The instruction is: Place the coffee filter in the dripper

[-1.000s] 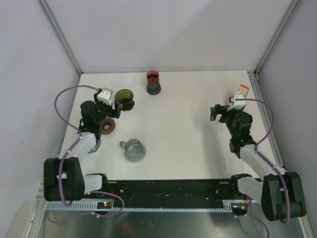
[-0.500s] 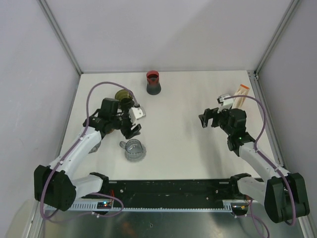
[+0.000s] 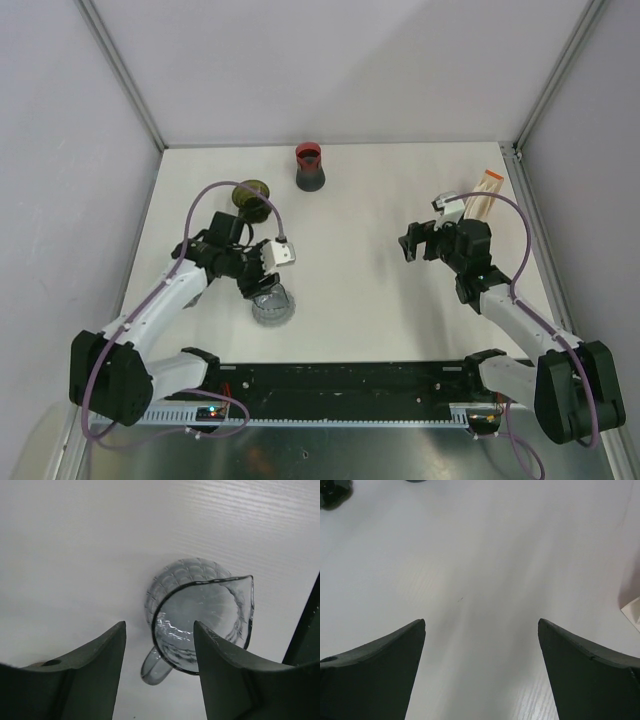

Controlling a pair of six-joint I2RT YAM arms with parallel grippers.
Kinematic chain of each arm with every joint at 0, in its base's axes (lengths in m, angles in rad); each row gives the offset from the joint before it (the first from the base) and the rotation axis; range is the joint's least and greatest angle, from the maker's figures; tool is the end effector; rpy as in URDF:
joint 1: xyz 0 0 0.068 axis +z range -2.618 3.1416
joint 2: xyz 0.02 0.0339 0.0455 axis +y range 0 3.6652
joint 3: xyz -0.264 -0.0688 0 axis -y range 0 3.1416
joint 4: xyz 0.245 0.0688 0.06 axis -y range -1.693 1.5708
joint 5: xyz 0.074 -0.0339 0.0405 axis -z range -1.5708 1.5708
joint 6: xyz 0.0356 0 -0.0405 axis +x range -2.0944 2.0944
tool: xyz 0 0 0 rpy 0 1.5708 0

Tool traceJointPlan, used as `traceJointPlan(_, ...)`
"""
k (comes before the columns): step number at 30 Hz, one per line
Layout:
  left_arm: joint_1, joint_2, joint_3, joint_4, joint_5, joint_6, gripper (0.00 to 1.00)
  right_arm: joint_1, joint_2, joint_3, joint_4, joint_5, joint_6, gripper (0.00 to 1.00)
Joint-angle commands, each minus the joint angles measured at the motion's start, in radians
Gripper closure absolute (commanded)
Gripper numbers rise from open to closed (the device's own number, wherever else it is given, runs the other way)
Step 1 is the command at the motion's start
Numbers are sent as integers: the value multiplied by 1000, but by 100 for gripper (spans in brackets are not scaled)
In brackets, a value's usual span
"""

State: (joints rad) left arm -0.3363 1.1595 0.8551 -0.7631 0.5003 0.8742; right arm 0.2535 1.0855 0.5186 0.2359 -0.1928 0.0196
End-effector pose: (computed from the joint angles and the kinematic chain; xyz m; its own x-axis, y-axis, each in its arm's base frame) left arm 0.1991 -0.0877 0.2471 -0.1410 0.7622 -0.6318 0.9602 0.2607 0.1003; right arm 0.2294 0.0665 0.2307 -0.3228 -0.0638 -0.9443 -0.4153 0.9061 0.0808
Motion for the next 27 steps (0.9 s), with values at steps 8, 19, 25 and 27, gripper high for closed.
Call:
traceJointPlan(8,-7,86,-7,-34,29,11,63,6,-3,40,-4,54,-38,1)
traceJointPlan(19,-22,180,103,55,8,-186,100,7,-28,40,-12,94,-33,1)
traceJointPlan(25,-45,251,181,267,-212,-502,100,8,-26,40,-15,111,-32,1)
traceJointPlan(27,-59,273,198,322,-279,-571,100,9,-24,40,-14,116,-31,1)
